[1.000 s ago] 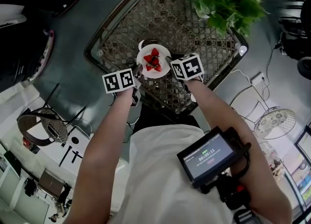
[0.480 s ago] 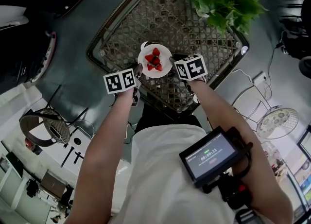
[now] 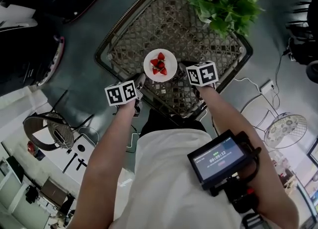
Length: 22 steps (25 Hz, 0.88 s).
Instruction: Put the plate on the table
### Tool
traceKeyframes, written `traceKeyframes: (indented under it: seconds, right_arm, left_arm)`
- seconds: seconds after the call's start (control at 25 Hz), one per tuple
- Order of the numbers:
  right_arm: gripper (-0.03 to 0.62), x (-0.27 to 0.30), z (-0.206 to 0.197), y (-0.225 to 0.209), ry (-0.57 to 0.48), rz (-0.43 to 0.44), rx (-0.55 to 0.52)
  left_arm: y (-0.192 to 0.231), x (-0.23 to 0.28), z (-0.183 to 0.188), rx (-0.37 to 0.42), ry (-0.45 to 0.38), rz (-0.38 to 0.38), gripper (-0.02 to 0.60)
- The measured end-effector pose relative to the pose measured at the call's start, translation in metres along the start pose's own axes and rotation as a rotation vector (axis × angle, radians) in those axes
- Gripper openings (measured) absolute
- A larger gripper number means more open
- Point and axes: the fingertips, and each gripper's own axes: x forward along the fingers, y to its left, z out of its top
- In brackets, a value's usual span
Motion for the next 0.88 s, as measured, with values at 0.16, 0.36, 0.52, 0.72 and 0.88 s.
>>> traceKeyframes:
  seconds: [0.16,0.36,0.52,0.72,0.88]
  right_arm:
    - [0.005,-0.017,-0.002,0.01,-0.035,0.028,0.0]
    - [0.005,-0.044,-0.012,0.03,-0.072,0.093,-0.017]
    - [0.005,-0.064,-0.028,0.046,-0.102,0.136,-0.036]
    - [0.005,-0.086,-0.039,0.071,-0.149,0.206,-0.066]
    - [0.005,-0.116,-0.049,0.086,-0.214,0.269,-0.089]
  left_arm:
    - [-0.009,-0.018,-0.011,0.005,-0.016,-0.018,0.023]
    - [-0.042,-0.038,-0.019,0.043,-0.07,-0.11,0.005]
    - [-0.072,-0.054,-0.034,0.094,-0.113,-0.184,0.005]
    - [-0.095,-0.076,-0.049,0.171,-0.179,-0.206,0.005]
    - [-0.113,-0.089,-0.069,0.236,-0.193,-0.206,0.005]
